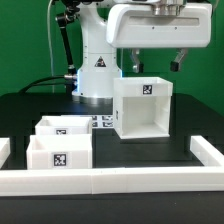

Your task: Assemble drawer

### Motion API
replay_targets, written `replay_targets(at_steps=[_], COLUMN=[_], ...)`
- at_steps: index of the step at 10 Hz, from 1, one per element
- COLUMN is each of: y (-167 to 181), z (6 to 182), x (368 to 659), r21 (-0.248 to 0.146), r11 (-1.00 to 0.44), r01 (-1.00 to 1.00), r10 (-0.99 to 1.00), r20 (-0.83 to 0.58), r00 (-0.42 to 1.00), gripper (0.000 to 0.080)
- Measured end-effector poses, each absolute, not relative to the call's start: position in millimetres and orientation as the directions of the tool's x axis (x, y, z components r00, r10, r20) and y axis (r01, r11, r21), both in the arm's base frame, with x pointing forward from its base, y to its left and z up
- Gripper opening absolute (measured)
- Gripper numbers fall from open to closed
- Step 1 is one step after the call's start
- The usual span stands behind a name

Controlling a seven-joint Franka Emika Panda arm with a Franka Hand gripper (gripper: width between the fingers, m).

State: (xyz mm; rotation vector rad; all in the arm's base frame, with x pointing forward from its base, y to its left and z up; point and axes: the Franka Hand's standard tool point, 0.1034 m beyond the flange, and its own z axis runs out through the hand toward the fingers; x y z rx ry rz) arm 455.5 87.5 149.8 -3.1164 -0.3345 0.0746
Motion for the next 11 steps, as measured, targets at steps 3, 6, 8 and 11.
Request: replay_targets(at_steps=[3, 6, 8, 11], y=[112, 111, 113, 127], z=[136.8, 134.9, 130.8, 106.6], x=[408, 407, 402, 371], r21=[-0.057, -0.058, -0.081, -0.068], r11=[-0.984, -0.984, -0.99, -0.992], r01=[0.169, 0.167, 0.119, 0.108], r10=[0.171, 0.17, 0.122, 0.109], r20=[-0.032, -0.038, -0.034, -0.002], r00=[0.985, 0.985, 0.992, 0.994], gripper=[0.065, 0.065, 0.065, 0.065])
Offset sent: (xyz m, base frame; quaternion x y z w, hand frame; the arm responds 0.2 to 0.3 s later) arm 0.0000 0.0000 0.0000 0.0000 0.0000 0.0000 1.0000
